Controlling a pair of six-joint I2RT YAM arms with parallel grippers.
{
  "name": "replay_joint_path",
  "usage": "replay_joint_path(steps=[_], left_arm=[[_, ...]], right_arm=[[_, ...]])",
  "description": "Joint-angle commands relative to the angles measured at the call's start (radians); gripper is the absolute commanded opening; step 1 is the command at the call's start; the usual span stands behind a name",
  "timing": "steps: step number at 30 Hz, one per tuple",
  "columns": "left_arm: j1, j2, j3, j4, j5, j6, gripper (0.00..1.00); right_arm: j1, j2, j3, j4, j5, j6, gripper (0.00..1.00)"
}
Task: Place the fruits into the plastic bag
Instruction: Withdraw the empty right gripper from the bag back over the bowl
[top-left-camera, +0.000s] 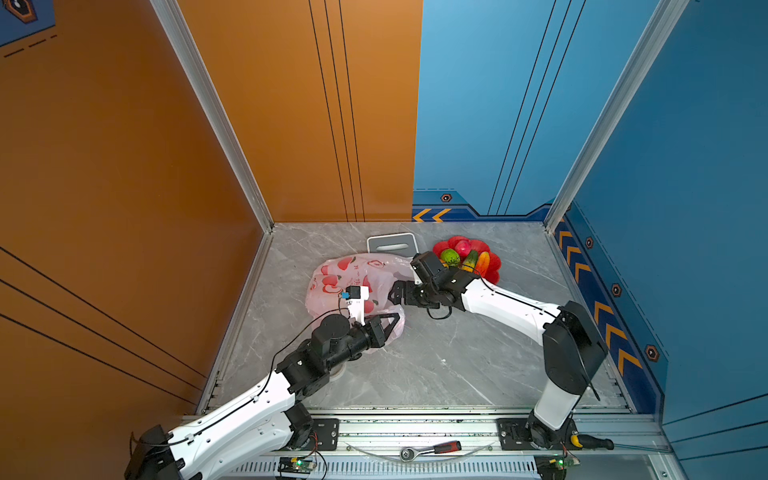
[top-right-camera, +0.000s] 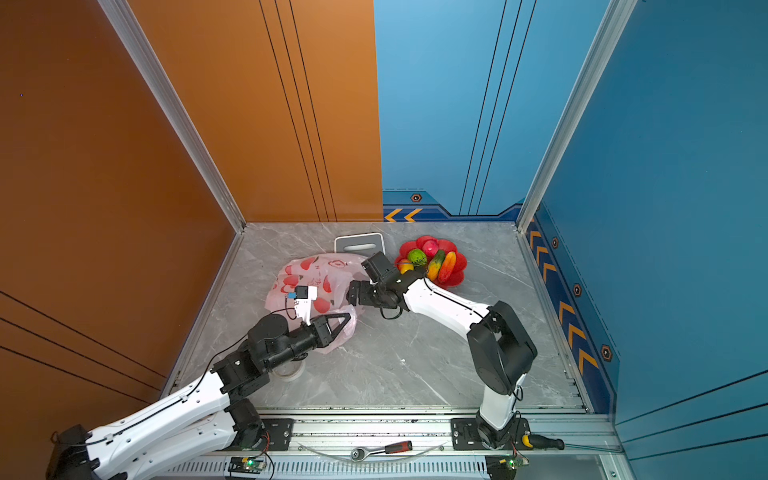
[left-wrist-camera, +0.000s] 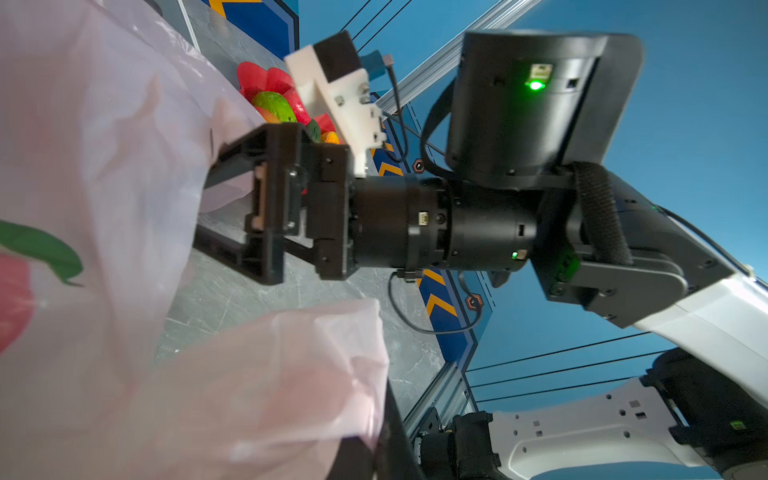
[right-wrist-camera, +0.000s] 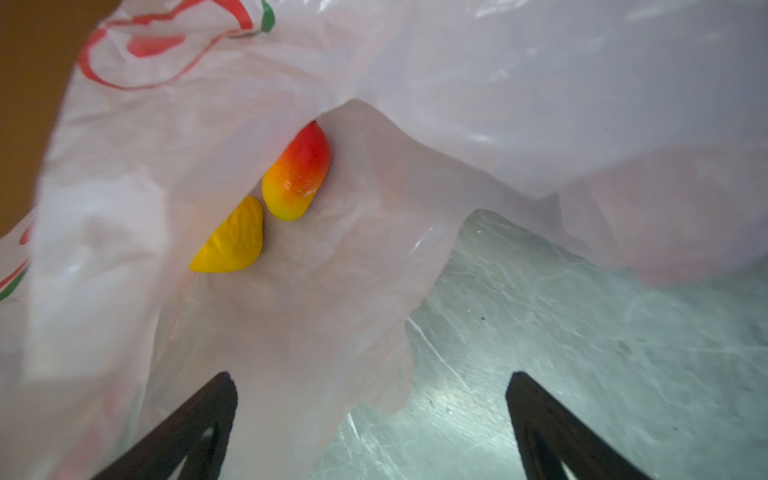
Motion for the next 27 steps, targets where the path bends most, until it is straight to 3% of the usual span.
replay_joint_path(steps=[1, 9, 15, 20, 27], left_arm=[[0.012, -0.015, -0.014, -0.01, -0.018, 0.002, 0.0], [0.012, -0.012, -0.014, -0.003, -0.01, 0.003, 0.0], [0.012, -0.017, -0.015, -0.002, -0.008, 0.002, 0.0], [0.013, -0.024, -0.028, 0.007, -0.012, -0.001, 0.0], [0.012, -0.032, -0.04, 0.017, -0.006, -0.005, 0.0]], right_arm=[[-0.012, -0.097, -0.034, -0.069, 0.061, -0.046, 1.0], [-0.129, -0.273, -0.094, -0.111, 0.05, -0.072, 1.0], [-0.3, -0.318, -0.098, -0.18, 0.02, -0.114, 1.0], [-0.428, -0.256, -0.059, -0.218, 0.043, -0.164, 1.0], [-0.495, -0.063, 0.055, -0.248, 0.111, -0.207, 0.98]])
